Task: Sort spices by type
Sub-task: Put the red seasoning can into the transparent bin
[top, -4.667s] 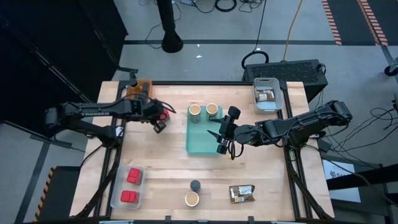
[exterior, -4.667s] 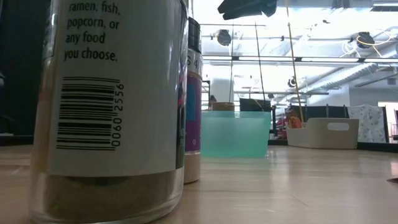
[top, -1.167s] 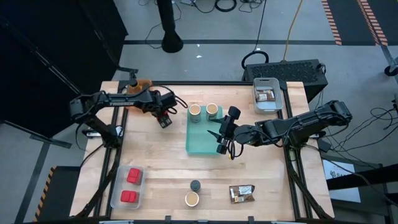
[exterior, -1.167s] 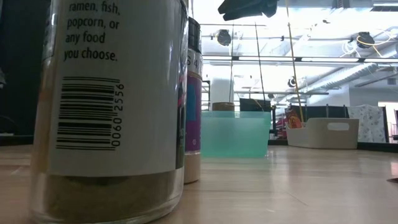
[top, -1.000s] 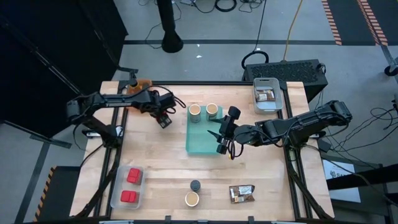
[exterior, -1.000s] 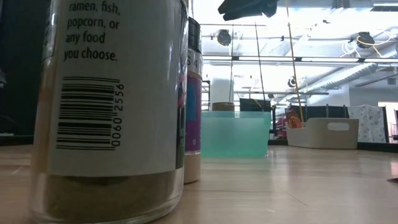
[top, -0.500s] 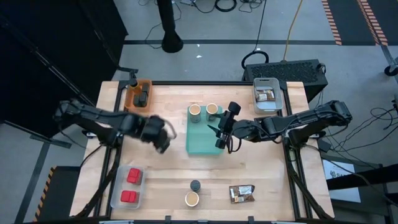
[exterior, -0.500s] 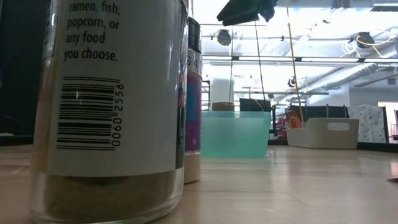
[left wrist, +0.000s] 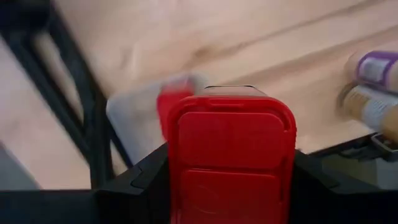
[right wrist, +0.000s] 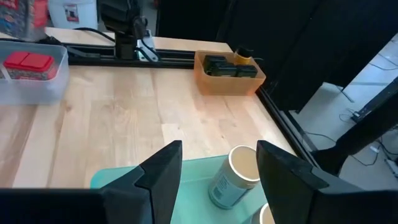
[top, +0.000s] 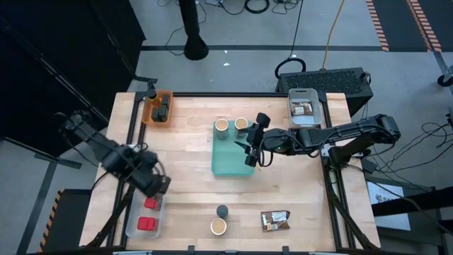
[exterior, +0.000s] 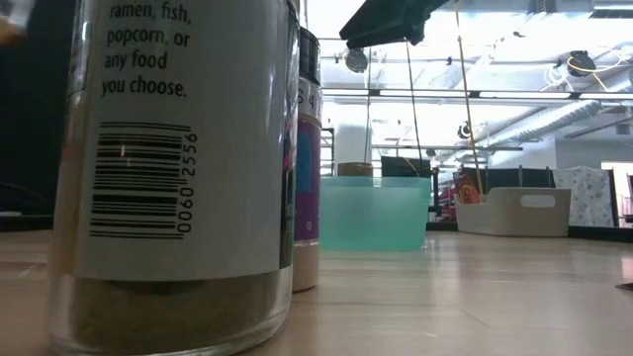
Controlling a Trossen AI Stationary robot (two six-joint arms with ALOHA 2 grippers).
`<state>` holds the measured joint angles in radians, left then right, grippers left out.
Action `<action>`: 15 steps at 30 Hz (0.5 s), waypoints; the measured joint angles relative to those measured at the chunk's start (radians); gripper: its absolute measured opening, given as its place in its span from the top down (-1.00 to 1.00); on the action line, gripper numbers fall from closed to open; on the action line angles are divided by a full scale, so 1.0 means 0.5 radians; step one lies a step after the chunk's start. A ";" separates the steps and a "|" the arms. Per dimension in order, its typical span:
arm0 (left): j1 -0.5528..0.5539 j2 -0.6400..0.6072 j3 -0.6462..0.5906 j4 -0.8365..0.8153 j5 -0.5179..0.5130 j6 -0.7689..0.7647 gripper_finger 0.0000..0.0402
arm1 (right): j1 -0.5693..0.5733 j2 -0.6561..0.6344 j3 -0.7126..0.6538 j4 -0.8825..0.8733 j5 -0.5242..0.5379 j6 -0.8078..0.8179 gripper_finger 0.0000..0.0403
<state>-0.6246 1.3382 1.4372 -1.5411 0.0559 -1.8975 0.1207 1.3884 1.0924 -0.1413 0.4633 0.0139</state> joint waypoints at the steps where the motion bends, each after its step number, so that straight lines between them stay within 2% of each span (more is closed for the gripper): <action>1: -0.064 0.010 0.001 -0.012 0.015 -0.102 -0.07 | 0.000 0.000 0.000 -0.002 0.000 -0.002 0.06; 6: -0.383 0.129 0.001 -0.050 0.063 -0.546 -0.07 | 0.000 0.000 0.000 -0.003 -0.002 -0.020 0.06; 11: -0.640 0.249 -0.003 -0.057 0.188 -0.837 -0.07 | 0.001 0.000 0.000 -0.001 -0.003 -0.006 0.06; 15: -0.739 0.323 -0.009 -0.062 0.246 -0.889 -0.07 | 0.001 0.000 0.000 0.002 -0.005 0.008 0.06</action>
<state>-0.9941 1.4996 1.4326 -1.5719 0.1789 -2.3419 0.1211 1.3884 1.0924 -0.1406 0.4610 0.0181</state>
